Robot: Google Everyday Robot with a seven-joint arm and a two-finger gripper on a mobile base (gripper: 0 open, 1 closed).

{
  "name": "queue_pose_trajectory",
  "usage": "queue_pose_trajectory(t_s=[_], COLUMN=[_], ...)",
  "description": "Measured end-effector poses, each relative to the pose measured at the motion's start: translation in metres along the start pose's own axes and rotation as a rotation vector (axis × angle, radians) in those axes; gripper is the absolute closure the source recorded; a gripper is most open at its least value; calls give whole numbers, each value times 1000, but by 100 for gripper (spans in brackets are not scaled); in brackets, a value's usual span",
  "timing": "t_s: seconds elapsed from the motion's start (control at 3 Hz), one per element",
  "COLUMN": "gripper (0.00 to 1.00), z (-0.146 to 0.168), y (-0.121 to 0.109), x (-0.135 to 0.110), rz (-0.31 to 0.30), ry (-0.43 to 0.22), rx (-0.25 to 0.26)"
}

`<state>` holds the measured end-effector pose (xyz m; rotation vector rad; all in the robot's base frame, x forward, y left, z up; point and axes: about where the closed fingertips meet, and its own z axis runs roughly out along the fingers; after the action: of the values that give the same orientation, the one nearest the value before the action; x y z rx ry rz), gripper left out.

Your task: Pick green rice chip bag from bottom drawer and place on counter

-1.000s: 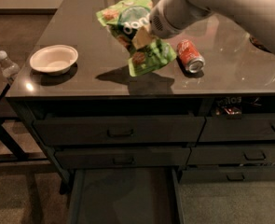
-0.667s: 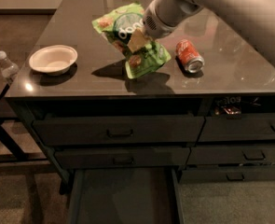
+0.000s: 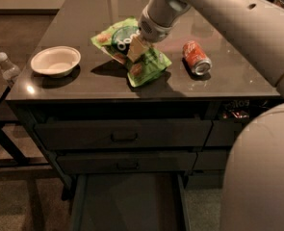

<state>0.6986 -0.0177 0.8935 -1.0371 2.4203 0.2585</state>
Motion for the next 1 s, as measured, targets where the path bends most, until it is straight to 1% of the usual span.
queue_pose_trajectory(t_s=[0.33, 0.67, 1.0], gripper=[100, 100, 84], z=[26, 29, 29], y=[9, 11, 11], x=[9, 12, 12], rz=[-37, -43, -43], ry=[68, 79, 79], rx=[-25, -32, -32])
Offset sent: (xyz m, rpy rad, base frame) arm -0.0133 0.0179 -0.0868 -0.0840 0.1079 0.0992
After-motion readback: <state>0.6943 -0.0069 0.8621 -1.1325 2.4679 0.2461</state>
